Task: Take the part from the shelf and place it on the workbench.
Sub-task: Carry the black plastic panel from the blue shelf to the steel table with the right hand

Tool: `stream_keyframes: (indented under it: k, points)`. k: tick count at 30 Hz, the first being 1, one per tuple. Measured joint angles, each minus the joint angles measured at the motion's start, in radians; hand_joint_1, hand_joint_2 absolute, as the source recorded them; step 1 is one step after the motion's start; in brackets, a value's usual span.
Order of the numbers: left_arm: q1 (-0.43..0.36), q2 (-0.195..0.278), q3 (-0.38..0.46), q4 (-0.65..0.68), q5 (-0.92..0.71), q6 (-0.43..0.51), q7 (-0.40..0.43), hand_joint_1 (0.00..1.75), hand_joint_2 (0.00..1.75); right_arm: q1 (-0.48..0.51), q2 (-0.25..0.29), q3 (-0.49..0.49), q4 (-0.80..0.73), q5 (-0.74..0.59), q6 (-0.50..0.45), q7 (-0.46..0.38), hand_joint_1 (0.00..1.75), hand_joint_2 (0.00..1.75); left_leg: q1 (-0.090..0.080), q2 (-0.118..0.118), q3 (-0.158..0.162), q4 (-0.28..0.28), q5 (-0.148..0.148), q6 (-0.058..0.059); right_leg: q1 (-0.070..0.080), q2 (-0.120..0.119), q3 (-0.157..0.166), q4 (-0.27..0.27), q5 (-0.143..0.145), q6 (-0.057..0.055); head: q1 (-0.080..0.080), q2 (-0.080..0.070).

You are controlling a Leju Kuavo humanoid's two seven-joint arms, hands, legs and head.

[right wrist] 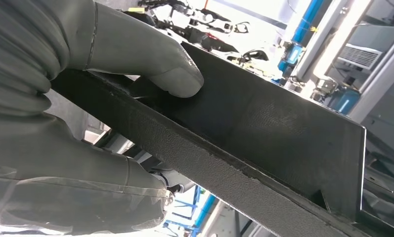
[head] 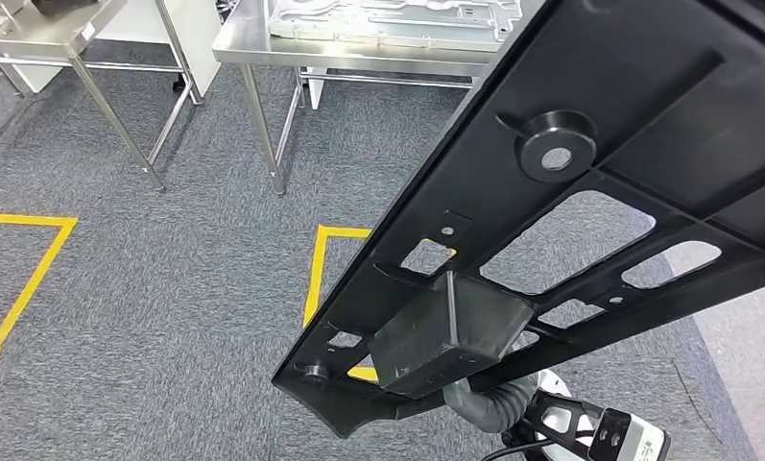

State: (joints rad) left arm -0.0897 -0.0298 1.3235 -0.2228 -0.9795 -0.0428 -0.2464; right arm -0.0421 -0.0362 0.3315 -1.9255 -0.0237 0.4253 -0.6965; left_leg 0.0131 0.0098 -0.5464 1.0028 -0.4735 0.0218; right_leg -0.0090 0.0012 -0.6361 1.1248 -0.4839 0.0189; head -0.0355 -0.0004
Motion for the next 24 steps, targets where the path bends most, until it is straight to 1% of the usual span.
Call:
stream_keyframes:
  k: [1,2,4,6,7,8,10,11,12,13,14,15,16,17,18,19,21,22,23,24]
  points:
    - [0.0,0.0,0.0,0.0,-0.001,-0.001,-0.001,0.0,1.75,-0.001,0.0,-0.001,-0.001,0.0,-0.001,0.0,1.75,1.75,-0.001,0.0,0.002,0.001,-0.003,-0.004,0.003,-0.002,0.029,-0.061,0.022,-0.005,0.0,0.0]
    - [-0.001,0.001,0.0,0.0,-0.002,-0.002,-0.002,0.0,1.75,-0.002,0.0,-0.001,-0.001,-0.002,-0.002,-0.001,1.75,1.75,-0.002,0.0,0.003,0.001,-0.005,-0.01,0.006,-0.004,0.046,-0.098,0.031,-0.01,0.0,0.0]
    - [-0.001,0.002,0.0,0.0,-0.004,-0.004,-0.004,0.0,1.75,-0.002,-0.002,-0.003,-0.002,-0.005,-0.004,-0.002,1.75,1.75,-0.003,0.002,0.004,-0.001,-0.008,-0.022,0.012,-0.001,0.049,-0.112,0.028,-0.018,0.0,0.0]
    - [-0.003,0.002,-0.001,0.0,-0.005,-0.007,-0.006,0.0,1.75,-0.002,-0.004,-0.005,-0.006,-0.008,-0.006,-0.003,1.75,1.75,-0.001,0.002,0.003,0.006,-0.016,-0.034,0.008,0.002,0.054,-0.12,0.03,-0.03,0.0,0.0]
    - [-0.003,0.002,-0.002,0.0,-0.005,-0.008,-0.007,0.0,1.75,-0.002,-0.005,-0.006,-0.008,-0.008,-0.007,-0.003,1.75,1.75,-0.001,0.001,-0.007,0.031,-0.031,-0.038,0.005,0.002,0.059,-0.125,0.031,-0.036,0.0,0.0]
    - [-0.003,0.003,-0.002,0.0,-0.005,-0.008,-0.008,0.0,1.75,-0.002,-0.005,-0.006,-0.01,-0.008,-0.009,-0.004,1.75,1.75,0.0,0.0,-0.028,0.077,-0.056,-0.042,0.003,0.002,0.063,-0.128,0.031,-0.042,0.0,0.0]
    - [-0.002,0.004,-0.002,0.0,-0.005,-0.008,-0.009,0.0,1.75,0.0,-0.006,-0.006,-0.011,-0.008,-0.012,-0.005,1.75,1.75,0.001,-0.001,-0.098,0.214,-0.115,-0.049,0.006,0.003,0.068,-0.129,0.027,-0.049,0.0,0.0]
    - [-0.001,0.005,-0.002,0.0,-0.006,-0.008,-0.009,0.0,1.75,0.001,-0.007,-0.006,-0.01,-0.008,-0.013,-0.005,1.75,1.75,0.001,-0.001,-0.13,0.269,-0.131,-0.051,0.007,0.004,0.069,-0.129,0.025,-0.05,0.0,0.0]
    - [0.0,0.006,-0.002,0.0,-0.006,-0.008,-0.009,0.0,1.75,0.003,-0.007,-0.006,-0.01,-0.008,-0.015,-0.005,1.75,1.75,0.001,-0.001,-0.147,0.291,-0.126,-0.051,0.008,0.005,0.072,-0.128,0.022,-0.051,0.0,0.0]
    - [0.001,0.006,-0.003,0.0,-0.007,-0.008,-0.01,0.0,1.75,0.004,-0.008,-0.006,-0.01,-0.008,-0.016,-0.005,1.75,1.75,0.001,-0.001,-0.144,0.272,-0.1,-0.05,0.009,0.007,0.077,-0.128,0.019,-0.05,0.0,0.0]
    - [0.001,0.006,-0.003,0.0,-0.007,-0.008,-0.011,0.0,1.75,0.004,-0.008,-0.006,-0.011,-0.008,-0.018,-0.005,1.75,1.75,0.001,-0.001,-0.122,0.215,-0.059,-0.047,0.01,0.009,0.083,-0.127,0.015,-0.049,0.0,0.0]
    - [0.001,0.006,-0.003,0.0,-0.008,-0.008,-0.011,0.0,1.75,0.005,-0.008,-0.006,-0.011,-0.008,-0.019,-0.005,1.75,1.75,0.0,-0.002,-0.09,0.141,-0.019,-0.043,0.01,0.011,0.09,-0.127,0.01,-0.047,0.0,0.0]
    - [0.001,0.007,-0.003,0.0,-0.008,-0.008,-0.012,0.0,1.75,0.005,-0.008,-0.006,-0.011,-0.008,-0.019,-0.005,1.75,1.75,-0.001,-0.003,-0.06,0.074,0.008,-0.037,0.012,0.012,0.094,-0.125,0.005,-0.043,0.0,0.0]
    - [0.0,0.008,-0.003,0.0,-0.008,-0.008,-0.012,0.0,1.75,0.005,-0.008,-0.006,-0.011,-0.008,-0.019,-0.005,1.75,1.75,-0.003,-0.004,-0.039,0.03,0.021,-0.032,0.014,0.013,0.096,-0.124,0.001,-0.039,0.0,0.0]
    - [0.0,0.009,-0.003,0.0,-0.008,-0.008,-0.012,0.0,1.75,0.005,-0.008,-0.006,-0.011,-0.008,-0.019,-0.005,1.75,1.75,-0.006,-0.004,-0.03,0.011,0.021,-0.026,0.015,0.013,0.096,-0.123,-0.001,-0.035,0.0,0.0]
    - [-0.001,0.01,-0.003,0.0,-0.008,-0.008,-0.013,0.0,1.75,0.006,-0.008,-0.006,-0.011,-0.008,-0.019,-0.005,1.75,1.75,-0.008,-0.004,-0.028,0.007,0.017,-0.022,0.015,0.014,0.095,-0.122,-0.002,-0.03,0.0,0.0]
    - [0.0,0.01,-0.004,0.0,-0.008,-0.008,-0.013,0.0,1.75,0.007,-0.008,-0.006,-0.015,-0.005,-0.02,-0.005,1.75,1.75,-0.005,-0.003,-0.024,0.001,0.018,-0.01,0.014,0.013,0.095,-0.117,-0.009,-0.018,0.0,0.0]
    - [0.0,0.01,-0.004,0.0,-0.008,-0.008,-0.013,0.0,1.75,0.008,-0.008,-0.006,-0.018,-0.003,-0.02,-0.005,1.75,1.75,-0.002,-0.003,-0.02,-0.003,0.018,-0.004,0.013,0.012,0.087,-0.098,-0.022,-0.012,0.0,0.0]
    - [-0.001,0.01,-0.004,0.0,-0.008,-0.008,-0.014,0.0,1.75,0.009,-0.008,-0.006,-0.02,-0.002,-0.021,-0.005,1.75,1.75,0.0,-0.002,-0.016,-0.007,0.019,0.001,0.012,0.011,0.068,-0.058,-0.044,-0.006,0.0,0.0]
    - [-0.001,0.01,-0.004,0.0,-0.008,-0.008,-0.014,0.0,1.75,0.01,-0.008,-0.006,-0.021,0.0,-0.021,-0.005,1.75,1.75,0.0,-0.001,-0.014,-0.008,0.017,0.005,0.009,0.009,0.037,0.003,-0.073,-0.001,0.0,0.0]
